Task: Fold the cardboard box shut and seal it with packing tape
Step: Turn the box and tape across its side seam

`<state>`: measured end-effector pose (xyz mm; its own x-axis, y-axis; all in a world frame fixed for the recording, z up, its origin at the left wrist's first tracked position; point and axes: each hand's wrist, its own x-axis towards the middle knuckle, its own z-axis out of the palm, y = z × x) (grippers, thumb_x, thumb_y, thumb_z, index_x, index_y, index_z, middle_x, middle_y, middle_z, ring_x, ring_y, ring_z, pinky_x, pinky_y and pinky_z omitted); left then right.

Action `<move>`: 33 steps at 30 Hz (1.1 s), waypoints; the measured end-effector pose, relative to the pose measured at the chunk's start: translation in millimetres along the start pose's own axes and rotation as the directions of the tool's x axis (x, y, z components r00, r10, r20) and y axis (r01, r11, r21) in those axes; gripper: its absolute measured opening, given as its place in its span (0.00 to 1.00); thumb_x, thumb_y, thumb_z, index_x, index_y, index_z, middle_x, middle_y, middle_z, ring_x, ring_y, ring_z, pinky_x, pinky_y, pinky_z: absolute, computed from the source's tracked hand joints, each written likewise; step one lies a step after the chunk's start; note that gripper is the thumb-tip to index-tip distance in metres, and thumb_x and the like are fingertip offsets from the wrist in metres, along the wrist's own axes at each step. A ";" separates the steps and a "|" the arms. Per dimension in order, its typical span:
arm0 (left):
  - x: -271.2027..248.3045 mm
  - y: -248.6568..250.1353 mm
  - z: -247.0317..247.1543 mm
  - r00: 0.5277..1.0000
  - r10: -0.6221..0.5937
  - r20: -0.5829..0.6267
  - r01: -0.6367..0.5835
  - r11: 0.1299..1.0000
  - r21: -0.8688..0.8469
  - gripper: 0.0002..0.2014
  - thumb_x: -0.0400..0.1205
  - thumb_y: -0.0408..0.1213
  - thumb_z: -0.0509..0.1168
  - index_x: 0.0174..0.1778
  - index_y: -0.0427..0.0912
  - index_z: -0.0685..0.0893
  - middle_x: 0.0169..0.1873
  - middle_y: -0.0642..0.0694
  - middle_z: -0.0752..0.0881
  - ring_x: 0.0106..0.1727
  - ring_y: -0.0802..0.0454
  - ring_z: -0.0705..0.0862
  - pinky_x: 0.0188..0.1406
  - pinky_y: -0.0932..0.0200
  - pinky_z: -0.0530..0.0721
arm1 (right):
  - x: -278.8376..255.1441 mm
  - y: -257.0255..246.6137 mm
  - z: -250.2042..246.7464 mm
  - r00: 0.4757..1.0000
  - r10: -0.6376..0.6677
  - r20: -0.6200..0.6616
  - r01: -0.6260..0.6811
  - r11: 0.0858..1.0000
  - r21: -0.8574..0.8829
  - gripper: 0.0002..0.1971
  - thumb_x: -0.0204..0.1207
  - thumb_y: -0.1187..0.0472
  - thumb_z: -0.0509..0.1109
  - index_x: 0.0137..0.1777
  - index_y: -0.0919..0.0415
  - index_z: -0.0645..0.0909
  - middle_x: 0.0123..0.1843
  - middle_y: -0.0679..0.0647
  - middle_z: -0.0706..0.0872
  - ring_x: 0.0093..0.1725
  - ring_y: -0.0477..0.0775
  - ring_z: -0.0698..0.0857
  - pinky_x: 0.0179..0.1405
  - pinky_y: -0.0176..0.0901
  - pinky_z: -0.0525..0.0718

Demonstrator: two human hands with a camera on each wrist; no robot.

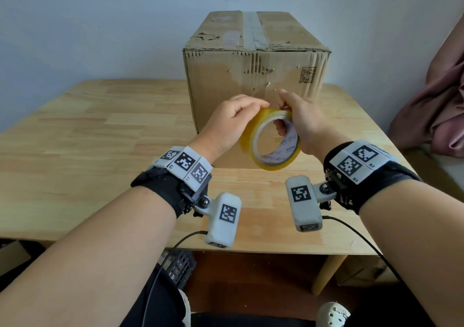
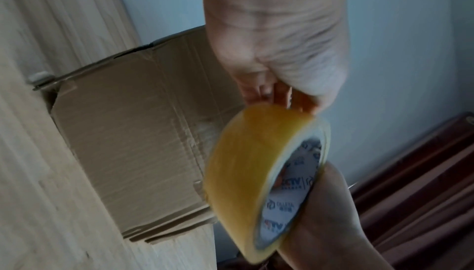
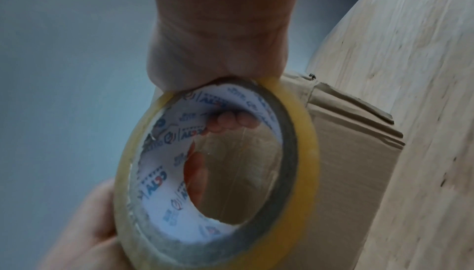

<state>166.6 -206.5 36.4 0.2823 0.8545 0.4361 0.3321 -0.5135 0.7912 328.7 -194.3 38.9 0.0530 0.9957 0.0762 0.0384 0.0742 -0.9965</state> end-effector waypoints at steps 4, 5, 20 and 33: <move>0.3 -5.3 -11.7 0.991 0.078 0.108 -0.093 0.986 0.136 0.11 0.82 0.30 0.64 0.57 0.42 0.88 0.50 0.53 0.86 0.55 0.60 0.84 0.58 0.70 0.79 | -0.4 -1.4 -9.5 1.000 -0.008 0.019 0.010 0.995 -0.096 0.23 0.83 0.53 0.60 0.26 0.57 0.74 0.22 0.60 0.74 0.21 0.56 0.70 0.23 0.40 0.68; 0.5 -5.6 -13.2 0.987 0.086 0.136 -0.109 0.978 0.177 0.10 0.82 0.31 0.65 0.56 0.42 0.88 0.49 0.54 0.86 0.54 0.60 0.84 0.57 0.69 0.79 | -1.4 -2.2 -10.8 1.000 -0.011 0.029 0.015 0.991 -0.136 0.22 0.84 0.53 0.60 0.28 0.60 0.74 0.20 0.59 0.73 0.20 0.55 0.70 0.21 0.38 0.68; -0.5 -7.5 -8.8 0.936 0.229 0.269 -0.336 0.811 0.478 0.07 0.86 0.34 0.56 0.48 0.36 0.77 0.49 0.48 0.77 0.45 0.51 0.78 0.47 0.54 0.78 | -0.2 -0.4 -8.5 0.996 0.083 0.018 -0.074 0.958 -0.275 0.21 0.84 0.52 0.57 0.29 0.60 0.69 0.17 0.57 0.74 0.15 0.53 0.68 0.18 0.35 0.69; 0.0 -6.2 -8.9 0.987 -0.009 0.162 -0.013 0.991 0.135 0.08 0.80 0.32 0.67 0.54 0.39 0.79 0.43 0.49 0.84 0.43 0.58 0.82 0.49 0.63 0.82 | 0.5 -0.8 -12.0 0.983 0.181 0.010 -0.174 0.958 -0.229 0.23 0.84 0.48 0.58 0.29 0.59 0.71 0.20 0.58 0.74 0.18 0.54 0.68 0.20 0.39 0.69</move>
<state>156.6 -202.6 35.4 0.4217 0.8349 0.3537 0.4465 -0.5307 0.7204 340.7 -194.5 40.2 0.0495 0.9931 -0.1062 0.2558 -0.1154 -0.9598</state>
